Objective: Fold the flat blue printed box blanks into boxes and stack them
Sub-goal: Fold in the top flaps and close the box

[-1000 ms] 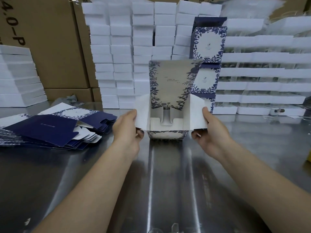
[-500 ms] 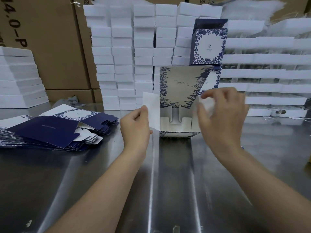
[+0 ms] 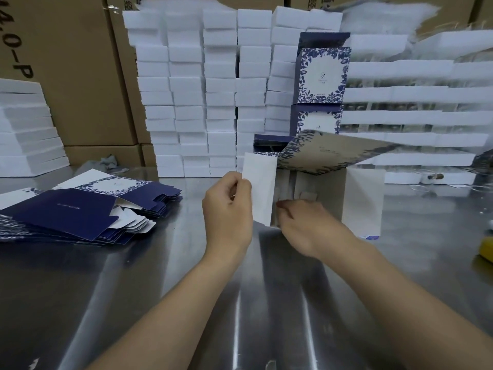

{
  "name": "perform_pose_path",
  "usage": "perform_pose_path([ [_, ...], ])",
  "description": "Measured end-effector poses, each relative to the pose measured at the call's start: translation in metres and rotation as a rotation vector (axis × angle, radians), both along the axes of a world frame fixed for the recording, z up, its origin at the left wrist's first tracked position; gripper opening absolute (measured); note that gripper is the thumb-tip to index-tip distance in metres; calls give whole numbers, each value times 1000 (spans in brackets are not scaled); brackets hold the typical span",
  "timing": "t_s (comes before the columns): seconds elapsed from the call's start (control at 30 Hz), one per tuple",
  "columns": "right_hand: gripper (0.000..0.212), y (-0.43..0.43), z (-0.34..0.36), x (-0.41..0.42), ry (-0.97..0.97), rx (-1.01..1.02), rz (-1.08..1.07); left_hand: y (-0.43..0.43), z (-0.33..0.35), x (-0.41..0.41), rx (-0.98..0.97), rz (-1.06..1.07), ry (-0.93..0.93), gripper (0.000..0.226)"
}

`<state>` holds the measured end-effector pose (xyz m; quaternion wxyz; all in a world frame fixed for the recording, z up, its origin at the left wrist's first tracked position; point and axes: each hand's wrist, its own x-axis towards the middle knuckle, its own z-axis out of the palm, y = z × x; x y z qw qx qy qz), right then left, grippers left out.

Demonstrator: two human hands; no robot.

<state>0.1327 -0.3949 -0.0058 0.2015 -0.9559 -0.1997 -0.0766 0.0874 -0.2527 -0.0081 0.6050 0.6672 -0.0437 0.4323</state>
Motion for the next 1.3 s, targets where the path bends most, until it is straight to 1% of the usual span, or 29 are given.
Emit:
perform_pose_path([
  [0.07,27,-2,0,3,39,-1,20,-2,0,-2,0,-27,0,30],
  [0.2,37,-7,2,6,136,-3,22,-7,-1,-4,-12,-103,-9,44],
  [0.3,37,-9,4,6,173,34,47,-10,0,-7,-6,-127,-5,35],
  [0.4,39,-7,4,6,158,115,58,-8,-1,-6,-12,-79,-1,28],
  [0.47,41,-5,4,4,61,269,24,-7,-2,-4,2,-9,8,25],
  [0.57,27,-1,9,-1,-231,547,0,-6,0,-5,-25,51,45,21],
  [0.63,20,3,14,-7,-296,701,52,-7,1,-8,-48,34,71,22],
  [0.7,19,8,16,-14,-280,790,119,-10,3,-10,-67,-69,90,21],
  [0.77,34,12,15,-19,-230,841,174,-13,4,-10,-98,-171,98,35],
  [0.8,44,14,15,-22,-172,887,198,-12,4,-9,-115,-195,99,36],
  [0.83,52,16,15,-24,-99,943,223,-12,5,-7,-128,-208,107,32],
  [0.87,57,18,15,-26,-32,989,247,-12,5,-5,-140,-214,122,22],
  [0.9,55,19,14,-26,14,1014,270,-11,4,-4,-168,-225,157,13],
  [0.93,48,21,13,-27,31,1018,282,-11,2,-3,-207,-245,195,16],
  [1.0,31,24,10,-28,26,1005,269,-11,-2,0,-289,-292,234,33],
  [1.07,28,25,10,-28,59,1029,259,-9,-4,2,-303,-302,230,47],
  [1.1,29,25,10,-28,83,1055,269,-8,-5,3,-280,-296,224,49],
  [1.23,23,25,13,-27,151,1101,267,-8,-10,6,-138,-169,205,35],
  [1.3,22,27,11,-28,101,1065,255,-7,-10,8,-162,-97,210,30],
])
